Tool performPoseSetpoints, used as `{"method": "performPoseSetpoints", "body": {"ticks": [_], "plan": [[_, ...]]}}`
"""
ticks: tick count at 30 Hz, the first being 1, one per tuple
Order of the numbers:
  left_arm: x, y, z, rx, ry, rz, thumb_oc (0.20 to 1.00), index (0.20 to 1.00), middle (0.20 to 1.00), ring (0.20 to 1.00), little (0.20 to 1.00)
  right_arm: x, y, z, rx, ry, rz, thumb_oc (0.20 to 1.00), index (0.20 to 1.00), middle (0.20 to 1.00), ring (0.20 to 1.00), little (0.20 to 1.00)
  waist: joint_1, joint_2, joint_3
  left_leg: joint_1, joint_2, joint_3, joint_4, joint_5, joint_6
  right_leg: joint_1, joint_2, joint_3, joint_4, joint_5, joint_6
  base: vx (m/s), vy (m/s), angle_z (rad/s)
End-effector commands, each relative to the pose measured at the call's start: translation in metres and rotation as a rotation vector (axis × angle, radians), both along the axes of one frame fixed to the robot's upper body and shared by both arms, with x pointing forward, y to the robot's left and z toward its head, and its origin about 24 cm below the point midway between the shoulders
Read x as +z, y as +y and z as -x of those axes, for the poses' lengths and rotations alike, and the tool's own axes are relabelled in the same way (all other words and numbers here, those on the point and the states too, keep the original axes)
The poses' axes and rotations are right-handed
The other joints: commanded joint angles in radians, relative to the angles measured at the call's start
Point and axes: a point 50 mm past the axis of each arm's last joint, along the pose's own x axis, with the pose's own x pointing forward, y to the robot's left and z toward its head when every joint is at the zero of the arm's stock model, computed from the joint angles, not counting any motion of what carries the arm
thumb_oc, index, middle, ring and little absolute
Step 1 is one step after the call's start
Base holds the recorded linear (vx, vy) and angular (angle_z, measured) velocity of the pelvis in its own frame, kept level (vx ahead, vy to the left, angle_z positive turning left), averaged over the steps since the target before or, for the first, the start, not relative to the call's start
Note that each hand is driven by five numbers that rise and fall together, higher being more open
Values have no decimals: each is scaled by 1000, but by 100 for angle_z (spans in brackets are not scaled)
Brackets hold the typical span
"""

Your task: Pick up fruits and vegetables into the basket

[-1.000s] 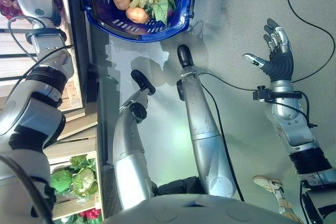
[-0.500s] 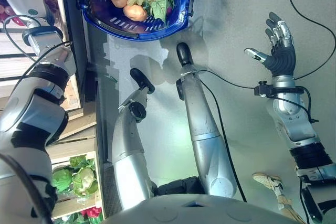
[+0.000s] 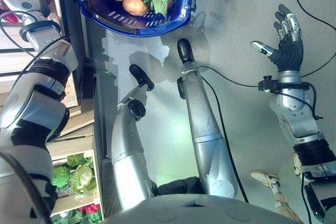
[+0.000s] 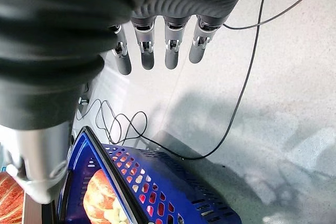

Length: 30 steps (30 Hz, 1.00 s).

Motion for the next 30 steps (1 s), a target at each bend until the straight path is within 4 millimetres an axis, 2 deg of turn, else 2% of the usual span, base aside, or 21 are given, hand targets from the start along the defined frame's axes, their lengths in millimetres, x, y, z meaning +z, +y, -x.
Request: {"method": "performPoseSetpoints", "body": {"ticks": [1, 8, 14, 20, 23, 26, 30], "plan": [[-30, 58, 32, 213, 46, 125, 200, 200, 200, 200, 200, 12, 2, 5, 17, -95, 12, 1000, 1000, 1000, 1000, 1000, -23, -8, -46, -29, -33, -16, 52, -68, 16, 20, 58, -32, -16, -20, 42, 0, 0, 0], [-32, 55, 29, 123, -16, 128, 200, 200, 200, 200, 200, 11, 1, 6, 26, -92, 26, 1000, 1000, 1000, 1000, 1000, -19, -12, -46, -3, -36, -20, 43, -65, 13, 51, 56, -35, -28, -17, 44, -5, 3, 0], [-38, 53, 28, 3, -132, 269, 200, 200, 200, 200, 200, 7, 5, 11, 42, -83, 52, 1000, 1000, 1000, 1000, 1000, -6, -16, -46, 72, -43, -23, 9, -59, 15, 132, 45, -46, -69, -11, 48, -32, 15, 2], [-47, 53, 32, -118, -267, 462, 200, 200, 200, 200, 200, -1, 6, 18, 55, -29, 106, 1000, 1000, 1000, 1000, 1000, 9, -13, -46, 172, -59, -27, -28, -58, 20, 236, 34, -61, -108, -10, 51, -16, 16, 3], [-52, 51, 34, -194, -339, 557, 200, 200, 200, 200, 200, -10, 7, 20, 74, 53, 177, 1000, 1000, 1000, 1000, 1000, 18, -11, -46, 222, -66, -30, -42, -59, 24, 289, 30, -69, -120, -15, 52, -28, 10, 11], [-56, 45, 35, -305, -417, 661, 200, 200, 200, 200, 200, -23, 10, 19, 84, 160, 312, 1000, 1000, 1000, 1000, 1000, 34, -13, -46, 286, -74, -37, -62, -61, 29, 364, 25, -85, -145, -20, 53, -27, -22, 12], [-67, 30, 39, -491, -512, 833, 200, 200, 200, 200, 200, -34, 15, 19, 103, 256, 407, 1000, 1000, 1000, 1000, 1000, 63, -18, -46, 369, -93, -54, -94, -63, 36, 466, 24, -109, -183, -23, 55, -39, -44, 11]]}}
